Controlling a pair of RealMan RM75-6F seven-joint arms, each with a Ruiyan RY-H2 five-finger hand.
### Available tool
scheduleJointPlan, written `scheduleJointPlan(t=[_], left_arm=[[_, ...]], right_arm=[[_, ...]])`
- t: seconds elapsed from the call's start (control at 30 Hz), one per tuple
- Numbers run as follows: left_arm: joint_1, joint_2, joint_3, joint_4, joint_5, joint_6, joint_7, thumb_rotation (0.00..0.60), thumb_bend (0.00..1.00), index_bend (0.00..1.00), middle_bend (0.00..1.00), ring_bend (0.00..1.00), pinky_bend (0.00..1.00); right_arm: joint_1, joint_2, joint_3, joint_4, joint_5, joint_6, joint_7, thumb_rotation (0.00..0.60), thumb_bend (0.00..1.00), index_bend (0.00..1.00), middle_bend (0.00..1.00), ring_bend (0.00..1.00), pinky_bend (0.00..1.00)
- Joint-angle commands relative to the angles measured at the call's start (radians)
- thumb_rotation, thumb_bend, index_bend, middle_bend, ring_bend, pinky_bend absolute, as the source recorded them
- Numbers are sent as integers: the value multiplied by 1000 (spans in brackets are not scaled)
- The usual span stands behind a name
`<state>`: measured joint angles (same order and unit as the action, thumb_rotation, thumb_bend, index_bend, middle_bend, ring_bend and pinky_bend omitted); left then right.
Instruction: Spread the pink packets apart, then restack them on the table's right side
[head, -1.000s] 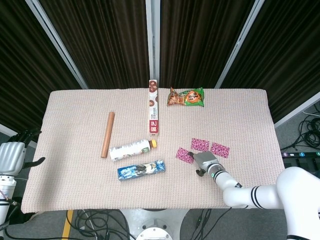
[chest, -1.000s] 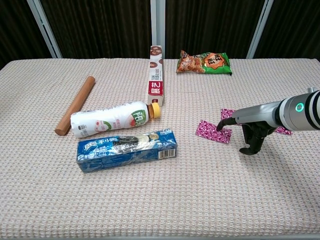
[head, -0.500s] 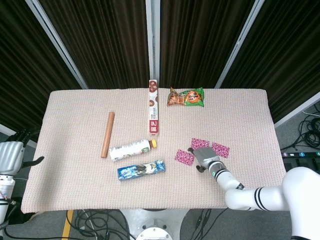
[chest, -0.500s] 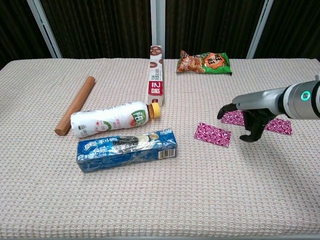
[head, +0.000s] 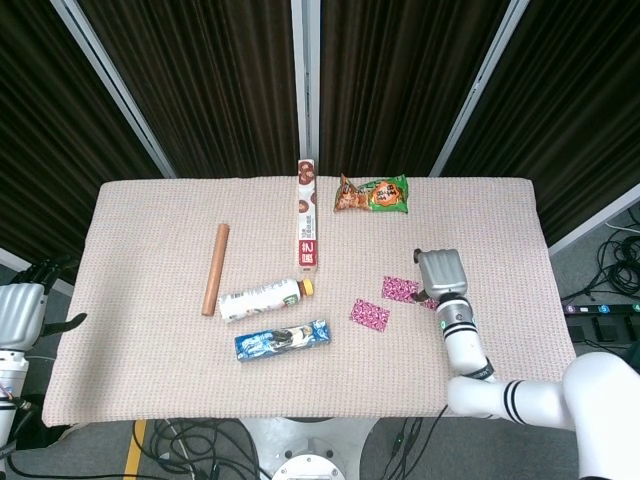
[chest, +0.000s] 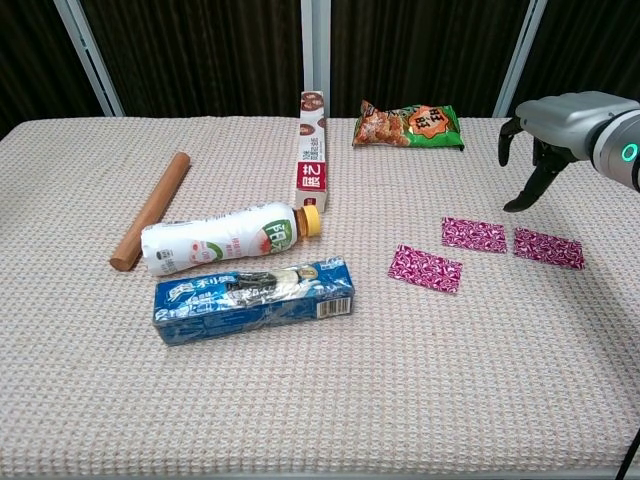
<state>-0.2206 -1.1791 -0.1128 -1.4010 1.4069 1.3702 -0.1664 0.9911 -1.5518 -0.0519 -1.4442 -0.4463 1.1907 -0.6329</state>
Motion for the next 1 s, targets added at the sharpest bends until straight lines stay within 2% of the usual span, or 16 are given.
scheduleJointPlan(t=[0.03,0.3,0.6,1.0], left_arm=[[0,1,0,2,1,0,-4,600,0,293,308,254,327],[2,3,4,13,3,-6,-15,600,0,293,308,253,327],[3,0,6,21,5,-6,-20,600,0,293,308,253,327],[6,2,5,29,3,-5,-23,600,0,293,308,253,327]], right_arm=[[-28,-54,45,59,59,-7,-62,476,0,386,1000,1000,1000],[-50,-89,102,131,82,-105,-115,480,0,390,1000,1000,1000],[-61,-102,137,166,89,-212,-136,477,0,385,1000,1000,1000],[-69,-144,167,241,103,-282,-149,475,0,321,1000,1000,1000]])
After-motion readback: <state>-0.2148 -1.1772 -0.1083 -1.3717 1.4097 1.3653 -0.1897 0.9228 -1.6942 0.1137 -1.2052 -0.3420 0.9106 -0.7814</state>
